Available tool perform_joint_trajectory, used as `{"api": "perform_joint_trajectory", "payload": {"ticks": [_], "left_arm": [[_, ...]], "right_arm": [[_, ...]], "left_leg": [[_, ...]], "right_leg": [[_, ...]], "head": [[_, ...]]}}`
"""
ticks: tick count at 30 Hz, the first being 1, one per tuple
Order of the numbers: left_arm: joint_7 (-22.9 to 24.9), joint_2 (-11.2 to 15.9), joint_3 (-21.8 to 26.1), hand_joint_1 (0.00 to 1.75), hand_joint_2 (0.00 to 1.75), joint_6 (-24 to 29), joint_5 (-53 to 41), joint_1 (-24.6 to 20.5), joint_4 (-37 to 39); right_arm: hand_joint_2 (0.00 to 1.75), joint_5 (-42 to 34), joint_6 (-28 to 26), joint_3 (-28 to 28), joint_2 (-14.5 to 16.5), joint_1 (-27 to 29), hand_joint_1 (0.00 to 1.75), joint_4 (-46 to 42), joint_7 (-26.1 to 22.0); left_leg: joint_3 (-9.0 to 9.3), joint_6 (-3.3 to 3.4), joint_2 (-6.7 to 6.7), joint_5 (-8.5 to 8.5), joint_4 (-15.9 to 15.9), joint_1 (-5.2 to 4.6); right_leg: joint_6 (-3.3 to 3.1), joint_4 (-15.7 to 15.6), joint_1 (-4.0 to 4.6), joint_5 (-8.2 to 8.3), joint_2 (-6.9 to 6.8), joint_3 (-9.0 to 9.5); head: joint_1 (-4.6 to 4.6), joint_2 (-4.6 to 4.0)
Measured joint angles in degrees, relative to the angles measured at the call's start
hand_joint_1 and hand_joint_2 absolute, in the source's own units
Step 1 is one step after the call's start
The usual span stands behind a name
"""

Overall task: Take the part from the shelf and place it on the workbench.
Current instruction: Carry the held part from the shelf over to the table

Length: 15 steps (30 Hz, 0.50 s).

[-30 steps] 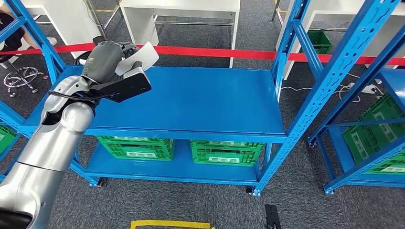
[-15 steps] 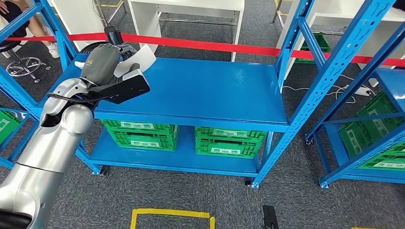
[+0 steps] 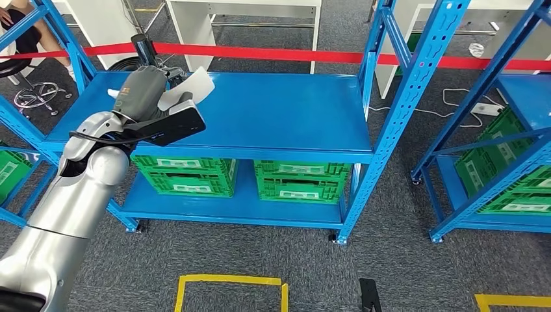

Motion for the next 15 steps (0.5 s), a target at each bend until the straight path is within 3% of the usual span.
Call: {"api": "perform_joint_trajectory", "payload": {"ticks": [2, 4, 5, 8, 9, 11, 13, 14, 15], "left_arm": [[0.0, 0.0, 0.0, 1.43, 1.75, 0.0, 0.0, 0.0, 0.1], [-0.1, -0.1, 0.0, 1.43, 1.75, 0.0, 0.0, -0.2, 0.1], [-0.1, -0.2, -0.1, 1.43, 1.75, 0.0, 0.0, -0.3, 0.1], [-0.3, -0.2, -0.1, 1.43, 1.75, 0.1, 0.1, -0.4, 0.1], [-0.4, -0.3, -0.1, 1.43, 1.75, 0.1, 0.1, -0.4, 0.1], [-0.6, -0.4, -0.1, 1.43, 1.75, 0.2, 0.1, -0.4, 0.1], [-0.7, -0.4, -0.1, 1.43, 1.75, 0.2, 0.1, -0.4, 0.2], [-0.7, -0.4, -0.1, 1.43, 1.75, 0.2, 0.1, -0.3, 0.3], [-0.7, -0.4, -0.1, 1.43, 1.75, 0.2, 0.1, -0.3, 0.3]], "right_arm": [[1.75, 0.0, 0.0, 0.0, 0.0, 0.0, 0.00, 0.0, 0.0], [1.75, 0.0, 0.0, 0.0, 0.0, 0.0, 0.00, 0.0, -0.1], [1.75, 0.0, 0.1, 0.0, 0.0, 0.0, 0.00, 0.0, -0.1], [1.75, 0.2, 0.5, 0.0, 0.0, 0.0, 0.00, 0.0, -0.1], [1.75, 0.2, 0.5, 0.0, 0.0, 0.1, 0.00, 0.0, 0.0], [1.75, 0.3, 0.5, 0.0, 0.0, 0.1, 0.00, 0.0, 0.1], [1.75, 0.3, 0.4, 0.0, 0.0, 0.1, 0.00, 0.0, 0.2], [1.75, 0.4, 0.3, 0.0, 0.0, 0.1, 0.00, 0.0, 0.3], [1.75, 0.4, 0.2, 0.0, 0.0, 0.1, 0.00, 0.0, 0.3]], "left_leg": [[4.56, 0.35, 0.00, 2.65, -5.7, -0.01], [9.89, 0.89, -0.03, 3.76, -13.5, -0.20], [11.22, 1.14, -0.05, 3.72, -15.8, -0.34], [10.94, 2.17, 0.01, 4.32, -17.2, -0.56], [10.64, 2.64, 0.09, 4.85, -17.4, -0.47], [9.76, 3.43, 0.24, 6.06, -17.6, -0.25], [8.38, 3.71, 0.24, 7.08, -17.5, -0.27], [7.67, 3.69, 0.24, 7.53, -17.4, -0.28], [6.97, 3.61, 0.24, 7.94, -17.2, -0.27]], "right_leg": [[0.22, 0.0, 0.01, 0.86, 0.04, -0.98], [0.74, 0.0, 0.10, 1.64, 0.05, -1.64], [1.07, 0.0, 0.11, 2.03, 0.04, -1.81], [2.20, -0.3, 0.01, 2.96, 0.03, -2.07], [2.55, 0.2, -0.03, 2.25, 0.09, -2.43], [3.15, 4.5, -0.15, -1.88, 0.21, -4.12], [3.61, 12.0, -0.20, -6.67, 0.26, -6.43], [3.75, 14.8, -0.22, -7.63, 0.26, -6.97], [3.83, 15.8, -0.24, -7.45, 0.26, -6.60]], "head": [[-0.01, 0.00], [0.03, 0.00], [0.02, 0.00], [-0.07, 0.00], [-0.05, 0.00], [-0.03, 0.00], [-0.02, 0.00], [-0.02, 0.00], [-0.02, 0.00]]}}
